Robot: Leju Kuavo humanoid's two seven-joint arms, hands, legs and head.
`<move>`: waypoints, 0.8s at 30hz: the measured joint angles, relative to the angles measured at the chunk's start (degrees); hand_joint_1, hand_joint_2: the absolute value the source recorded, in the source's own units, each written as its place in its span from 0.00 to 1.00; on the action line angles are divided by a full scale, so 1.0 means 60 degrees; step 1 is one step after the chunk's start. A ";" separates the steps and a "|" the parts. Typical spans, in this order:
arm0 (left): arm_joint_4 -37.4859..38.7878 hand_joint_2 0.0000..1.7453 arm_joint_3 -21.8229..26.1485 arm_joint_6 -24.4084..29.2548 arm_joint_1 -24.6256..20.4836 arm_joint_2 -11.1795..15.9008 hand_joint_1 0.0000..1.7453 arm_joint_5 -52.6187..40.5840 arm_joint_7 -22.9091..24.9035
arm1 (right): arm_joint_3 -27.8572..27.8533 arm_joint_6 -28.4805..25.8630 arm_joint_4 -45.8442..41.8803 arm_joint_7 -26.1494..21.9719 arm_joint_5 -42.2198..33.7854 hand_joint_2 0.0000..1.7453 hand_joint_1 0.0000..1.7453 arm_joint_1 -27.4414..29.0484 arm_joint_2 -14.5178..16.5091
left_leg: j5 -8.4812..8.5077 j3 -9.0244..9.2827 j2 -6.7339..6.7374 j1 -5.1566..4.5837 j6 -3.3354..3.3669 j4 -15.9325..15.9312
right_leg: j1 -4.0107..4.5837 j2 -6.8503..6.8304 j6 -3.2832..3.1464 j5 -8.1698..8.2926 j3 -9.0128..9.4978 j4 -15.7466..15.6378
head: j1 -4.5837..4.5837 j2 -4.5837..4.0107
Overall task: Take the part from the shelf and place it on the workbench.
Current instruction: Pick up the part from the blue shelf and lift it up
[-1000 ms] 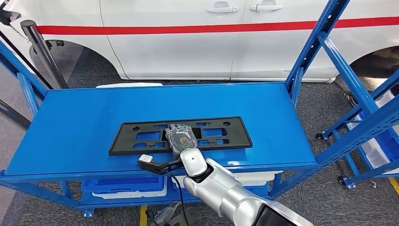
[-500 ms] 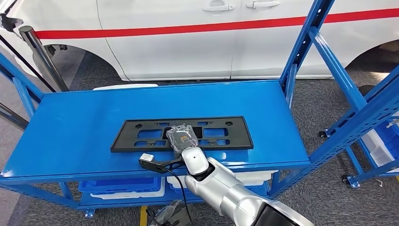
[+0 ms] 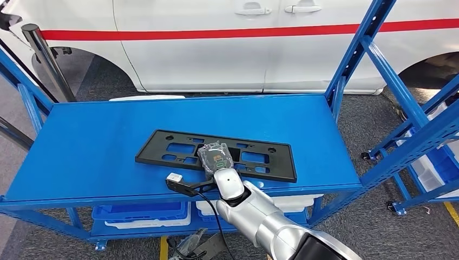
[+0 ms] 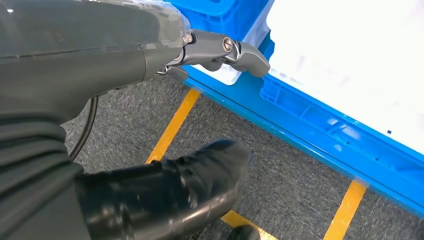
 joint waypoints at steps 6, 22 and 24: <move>0.0011 1.00 -0.0027 -0.0053 -0.0050 -0.0016 0.00 -0.0232 -0.0026 | -0.0080 -0.0079 0.0094 0.0001 0.0191 1.00 1.00 0.0033 -0.0009 | -0.0052 0.0007 -0.0014 -0.0016 -0.0074 0.0087 | -0.0053 -0.0015 -0.0013 0.0789 0.0631 -0.1113 | 0.0000 0.0000; 0.0065 1.00 -0.0158 -0.0032 -0.0187 -0.0026 0.00 -0.0716 -0.0135 | -0.0085 -0.0137 0.0088 0.0142 0.0583 1.00 1.00 0.0073 0.0108 | -0.0124 -0.0211 -0.0055 0.0007 -0.0400 0.0538 | 0.0003 -0.0003 -0.0345 0.1018 0.0996 -0.1947 | -0.0012 0.0000; 0.0066 1.00 -0.0230 -0.0031 -0.0211 -0.0026 0.00 -0.0818 -0.0172 | -0.0085 -0.0118 0.0061 0.0143 0.0601 1.00 1.00 0.0064 0.0118 | -0.0094 -0.0042 -0.0064 -0.0038 -0.0327 0.0125 | 0.0021 0.0023 -0.0248 0.1038 0.0968 -0.1949 | -0.0009 0.0000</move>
